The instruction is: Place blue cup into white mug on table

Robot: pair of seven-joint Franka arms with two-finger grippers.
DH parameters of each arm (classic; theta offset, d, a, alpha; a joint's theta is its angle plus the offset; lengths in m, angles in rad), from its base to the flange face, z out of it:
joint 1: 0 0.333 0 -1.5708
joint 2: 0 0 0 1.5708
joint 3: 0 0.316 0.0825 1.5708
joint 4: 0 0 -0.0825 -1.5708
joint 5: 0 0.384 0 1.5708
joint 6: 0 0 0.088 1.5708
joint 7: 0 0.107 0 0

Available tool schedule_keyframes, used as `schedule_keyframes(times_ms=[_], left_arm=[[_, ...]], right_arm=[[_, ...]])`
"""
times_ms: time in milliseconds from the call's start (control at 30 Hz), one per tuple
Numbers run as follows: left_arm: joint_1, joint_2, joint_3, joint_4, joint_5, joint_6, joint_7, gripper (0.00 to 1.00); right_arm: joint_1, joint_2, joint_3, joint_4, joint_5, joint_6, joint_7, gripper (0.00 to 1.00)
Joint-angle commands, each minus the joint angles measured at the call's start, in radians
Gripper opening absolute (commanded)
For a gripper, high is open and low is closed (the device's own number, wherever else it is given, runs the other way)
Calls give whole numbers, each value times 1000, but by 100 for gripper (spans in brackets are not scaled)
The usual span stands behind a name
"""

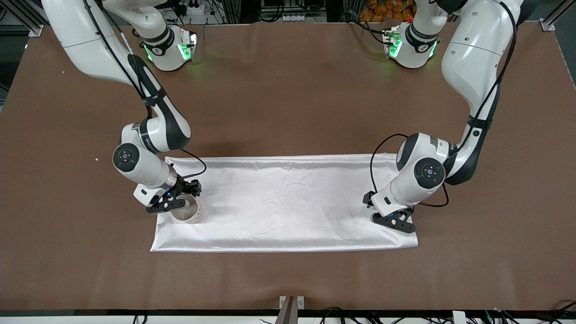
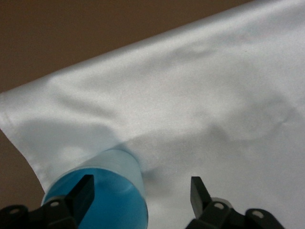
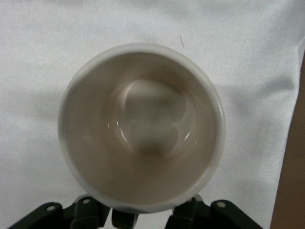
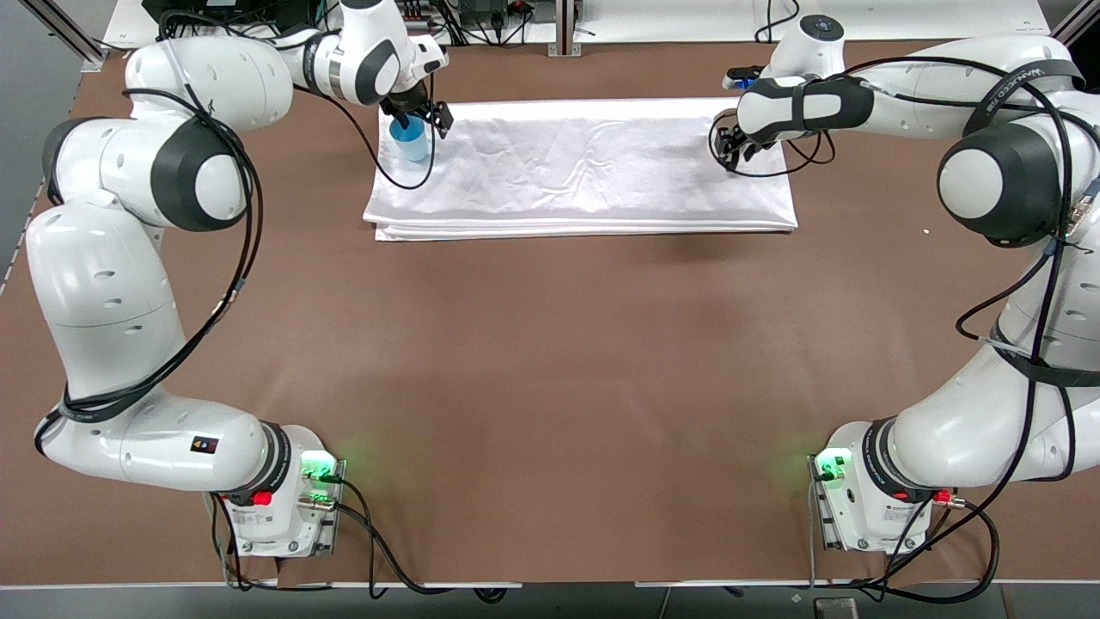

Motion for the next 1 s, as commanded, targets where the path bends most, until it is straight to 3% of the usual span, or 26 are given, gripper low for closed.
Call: schedule_keyframes(times_ms=[0, 200, 233, 433, 633, 967], left_arm=[[3, 14, -1, 19, 24, 4, 15, 53], [9, 12, -1, 16, 24, 4, 16, 4], [10, 12, -1, 16, 24, 4, 16, 0], [10, 12, 1, 14, 24, 4, 15, 0], [10, 8, 1, 13, 38, 4, 12, 0], [13, -8, 4, 14, 38, -2, 12, 0]], right_arm=[[-1, 15, 0, 24, -11, -5, 27, 0], [-1, 14, 0, 24, -17, -5, 18, 0], [0, 14, 0, 24, -17, -5, 18, 0], [8, -3, 0, 14, -11, -19, 28, 0], [29, -80, 5, -54, -6, -25, 62, 0], [146, -190, 45, -108, -6, -114, 316, 0]])
